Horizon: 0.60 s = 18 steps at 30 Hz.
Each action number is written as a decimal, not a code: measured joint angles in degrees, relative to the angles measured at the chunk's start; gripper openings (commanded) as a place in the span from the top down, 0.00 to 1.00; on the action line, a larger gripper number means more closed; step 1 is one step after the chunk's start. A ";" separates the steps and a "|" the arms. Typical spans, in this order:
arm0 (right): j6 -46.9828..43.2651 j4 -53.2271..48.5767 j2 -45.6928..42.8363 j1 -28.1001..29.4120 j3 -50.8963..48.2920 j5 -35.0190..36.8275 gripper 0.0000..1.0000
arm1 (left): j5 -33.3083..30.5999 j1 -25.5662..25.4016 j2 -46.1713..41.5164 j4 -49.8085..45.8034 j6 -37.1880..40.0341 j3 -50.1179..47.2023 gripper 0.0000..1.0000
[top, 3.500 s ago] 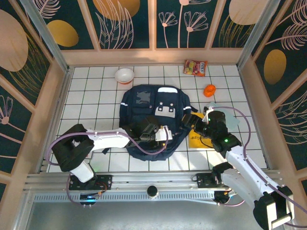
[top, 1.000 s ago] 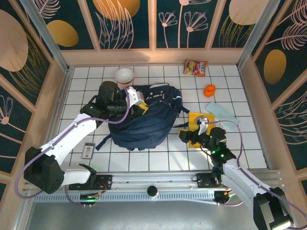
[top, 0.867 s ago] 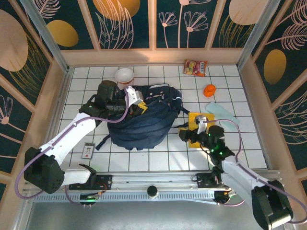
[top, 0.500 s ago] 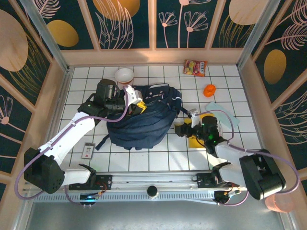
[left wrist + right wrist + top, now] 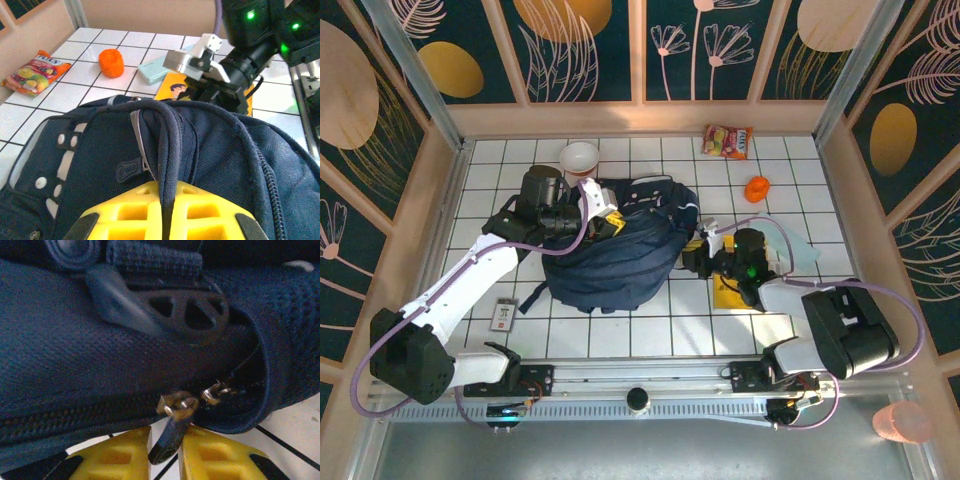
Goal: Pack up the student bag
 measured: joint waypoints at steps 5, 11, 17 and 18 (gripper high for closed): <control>-0.48 -2.86 -2.62 -0.11 0.00 0.02 1.00 | -2.97 0.00 -0.09 0.87 0.79 0.00 1.00; -0.74 -7.41 -5.05 -0.11 0.28 0.00 1.00 | -6.49 -0.04 -0.31 2.01 1.77 -0.20 1.00; -0.76 -13.29 -8.24 -0.09 2.12 0.98 1.00 | -10.80 -0.17 -0.94 3.58 2.56 -1.18 1.00; -0.79 -14.29 -8.92 -0.04 2.36 1.36 1.00 | -11.37 -0.20 -1.09 4.07 2.56 -1.40 1.00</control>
